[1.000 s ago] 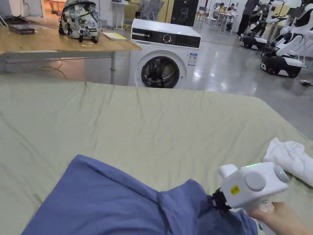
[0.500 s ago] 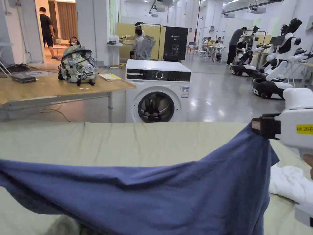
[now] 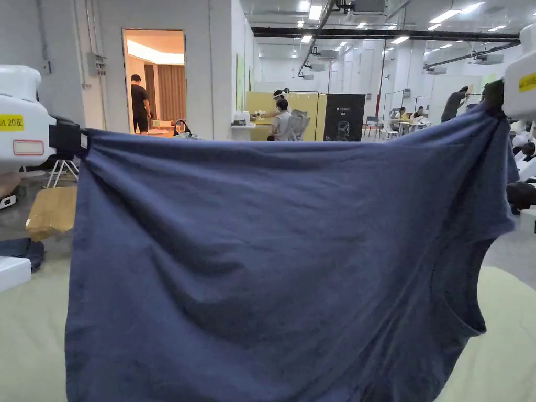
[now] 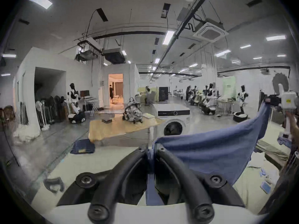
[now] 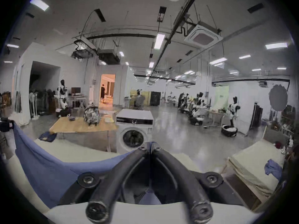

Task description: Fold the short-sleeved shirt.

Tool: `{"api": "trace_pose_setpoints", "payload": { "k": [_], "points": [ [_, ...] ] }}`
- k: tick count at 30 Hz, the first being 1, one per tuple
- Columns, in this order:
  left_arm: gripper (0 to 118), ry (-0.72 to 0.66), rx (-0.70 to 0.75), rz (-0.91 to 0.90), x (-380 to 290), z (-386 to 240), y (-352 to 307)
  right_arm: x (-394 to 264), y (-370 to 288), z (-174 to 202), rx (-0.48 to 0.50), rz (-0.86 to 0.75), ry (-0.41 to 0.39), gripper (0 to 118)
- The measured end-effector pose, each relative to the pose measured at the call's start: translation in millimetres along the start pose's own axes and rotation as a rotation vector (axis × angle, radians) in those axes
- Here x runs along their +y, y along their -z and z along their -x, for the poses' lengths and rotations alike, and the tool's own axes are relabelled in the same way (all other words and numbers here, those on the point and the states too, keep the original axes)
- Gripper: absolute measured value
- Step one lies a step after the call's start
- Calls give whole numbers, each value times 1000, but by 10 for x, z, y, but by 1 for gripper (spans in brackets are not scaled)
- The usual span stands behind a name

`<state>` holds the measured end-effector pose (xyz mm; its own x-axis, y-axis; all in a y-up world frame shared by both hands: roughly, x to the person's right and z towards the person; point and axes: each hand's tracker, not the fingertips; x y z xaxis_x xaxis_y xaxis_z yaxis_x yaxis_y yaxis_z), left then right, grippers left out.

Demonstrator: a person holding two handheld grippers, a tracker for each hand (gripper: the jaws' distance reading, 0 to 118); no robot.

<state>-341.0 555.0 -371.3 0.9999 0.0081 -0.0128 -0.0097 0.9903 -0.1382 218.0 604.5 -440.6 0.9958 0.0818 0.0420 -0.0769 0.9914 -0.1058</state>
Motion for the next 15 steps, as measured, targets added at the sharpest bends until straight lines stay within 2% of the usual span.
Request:
{"api": "trace_pose_setpoints", "payload": {
  "k": [3,10,15],
  "points": [
    [1,67,49,-32,165,-56,75,241,192,142,-18,-35,3,0],
    [1,75,79,-13,499,-88,141,786,540,293,-39,-64,-26,0],
    [1,66,81,-14,413,45,376,367,386,270,-47,-78,-4,0]
  ]
}}
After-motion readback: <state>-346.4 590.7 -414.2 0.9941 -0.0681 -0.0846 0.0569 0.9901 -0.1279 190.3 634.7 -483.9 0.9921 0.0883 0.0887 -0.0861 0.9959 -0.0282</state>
